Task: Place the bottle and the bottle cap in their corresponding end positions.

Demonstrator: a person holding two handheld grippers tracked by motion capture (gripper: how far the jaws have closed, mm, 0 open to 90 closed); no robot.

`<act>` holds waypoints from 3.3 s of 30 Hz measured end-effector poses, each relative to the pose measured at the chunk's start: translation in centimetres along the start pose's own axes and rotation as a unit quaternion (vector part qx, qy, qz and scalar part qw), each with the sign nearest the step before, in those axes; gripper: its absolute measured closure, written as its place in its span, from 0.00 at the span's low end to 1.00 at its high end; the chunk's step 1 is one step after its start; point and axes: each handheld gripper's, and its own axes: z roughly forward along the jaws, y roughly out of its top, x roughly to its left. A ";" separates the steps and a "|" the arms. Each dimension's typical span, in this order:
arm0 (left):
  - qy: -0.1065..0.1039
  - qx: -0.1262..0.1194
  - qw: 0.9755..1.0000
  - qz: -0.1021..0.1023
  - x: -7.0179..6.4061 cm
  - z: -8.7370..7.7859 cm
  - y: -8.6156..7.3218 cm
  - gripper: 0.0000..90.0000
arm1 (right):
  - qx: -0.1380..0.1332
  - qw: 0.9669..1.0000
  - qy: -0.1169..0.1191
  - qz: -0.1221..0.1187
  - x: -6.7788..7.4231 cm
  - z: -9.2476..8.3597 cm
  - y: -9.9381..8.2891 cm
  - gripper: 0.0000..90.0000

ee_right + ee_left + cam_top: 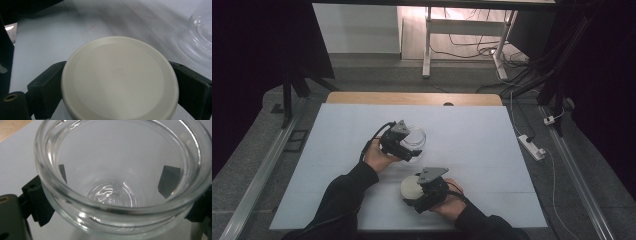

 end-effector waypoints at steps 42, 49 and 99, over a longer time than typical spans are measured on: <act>-0.011 0.000 0.999 -0.034 0.9 -0.2 -1.2 0.02 | 0.029 1.000 -0.009 0.006 -0.4 0.5 0.4 0.00; -0.021 -0.002 0.999 -0.038 0.5 -1.3 -1.8 0.00 | 0.012 1.000 -0.012 0.011 -0.4 -0.4 0.8 0.00; -0.038 -0.001 0.997 -0.067 -6.2 -8.1 -7.4 0.00 | -0.014 0.995 -0.060 0.080 -2.1 -6.4 -0.8 0.00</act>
